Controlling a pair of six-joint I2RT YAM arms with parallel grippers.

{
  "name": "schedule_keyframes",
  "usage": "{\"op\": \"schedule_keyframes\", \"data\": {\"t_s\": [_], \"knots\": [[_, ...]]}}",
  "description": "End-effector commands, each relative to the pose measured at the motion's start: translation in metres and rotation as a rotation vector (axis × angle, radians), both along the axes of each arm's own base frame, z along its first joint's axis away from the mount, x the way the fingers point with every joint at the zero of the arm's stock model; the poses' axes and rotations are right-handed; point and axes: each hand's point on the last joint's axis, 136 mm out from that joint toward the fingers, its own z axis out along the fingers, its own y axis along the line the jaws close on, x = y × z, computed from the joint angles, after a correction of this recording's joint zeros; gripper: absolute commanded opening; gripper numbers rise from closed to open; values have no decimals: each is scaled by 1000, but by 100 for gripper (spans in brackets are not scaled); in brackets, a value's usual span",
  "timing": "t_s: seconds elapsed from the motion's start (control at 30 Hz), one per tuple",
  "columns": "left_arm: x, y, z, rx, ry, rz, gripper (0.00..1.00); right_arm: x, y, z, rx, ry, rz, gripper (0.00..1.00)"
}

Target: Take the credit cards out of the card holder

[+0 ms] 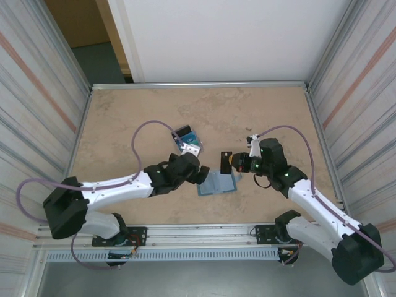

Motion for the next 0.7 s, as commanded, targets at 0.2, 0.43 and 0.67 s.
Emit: {"op": "schedule_keyframes", "data": {"t_s": [0.2,0.43,0.67], "knots": [[4,-5,69,-258,-76,-228,99,-15,20,50,36,-223,191,0],[-14,-14,105,-223,-131,-576,95,-29,43,49,-62,-264,381,0],[-37,-19,111,-168,-127,-874,82,-39,65,44,-175,-294,556,0]]}}
